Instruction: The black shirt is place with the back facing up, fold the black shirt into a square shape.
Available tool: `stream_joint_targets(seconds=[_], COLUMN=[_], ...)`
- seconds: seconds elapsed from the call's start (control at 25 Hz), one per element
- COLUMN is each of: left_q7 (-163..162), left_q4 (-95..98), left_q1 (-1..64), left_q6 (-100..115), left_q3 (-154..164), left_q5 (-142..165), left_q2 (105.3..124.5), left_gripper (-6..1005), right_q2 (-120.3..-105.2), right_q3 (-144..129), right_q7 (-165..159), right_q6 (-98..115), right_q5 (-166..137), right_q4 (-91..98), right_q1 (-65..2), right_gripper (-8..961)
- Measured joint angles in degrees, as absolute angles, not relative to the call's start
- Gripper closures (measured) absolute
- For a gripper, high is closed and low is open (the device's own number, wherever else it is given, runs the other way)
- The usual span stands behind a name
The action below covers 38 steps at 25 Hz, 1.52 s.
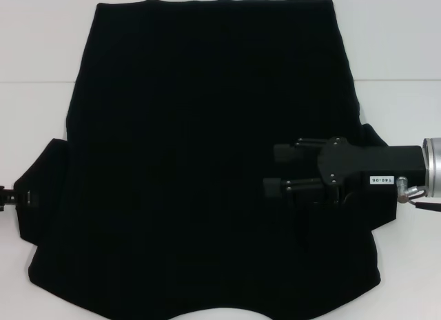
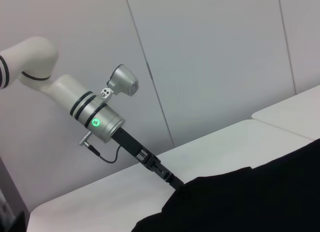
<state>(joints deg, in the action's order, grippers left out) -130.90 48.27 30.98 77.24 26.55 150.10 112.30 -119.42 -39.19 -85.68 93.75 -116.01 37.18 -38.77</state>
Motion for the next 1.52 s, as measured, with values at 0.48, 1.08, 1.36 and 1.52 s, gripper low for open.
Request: stream_joint_targets(seconds=[0.48, 1.08, 1.36, 1.52], left_q7=[-130.6, -130.6, -130.7, -130.9], left_q4=[45.8, 45.1, 45.1, 45.1], left_q1=[32.5, 33.4, 33.5, 33.5], left_q6=[75.9, 73.0, 72.7, 72.5], left_q3=[27.8, 30.2, 30.2, 30.2], left_q5=[151.5, 151.1, 151.2, 151.2], left_q2=[112.60, 112.87, 112.85, 112.85], left_gripper=[169, 378, 677, 772], right_q2=[-119.43, -119.09, -119.08, -119.08], right_q3=[-39.2, -39.0, -38.8, -38.8], right_q7=[-86.2, -86.2, -86.2, -86.2], right_q6=[93.9, 94.1, 94.1, 94.0], right_q5=[-116.0, -115.5, -115.5, -115.5], right_q4=[37.6, 37.7, 37.7, 37.7], right_q1=[-38.8, -38.6, -38.6, -38.6], right_gripper=[88, 88, 87, 88])
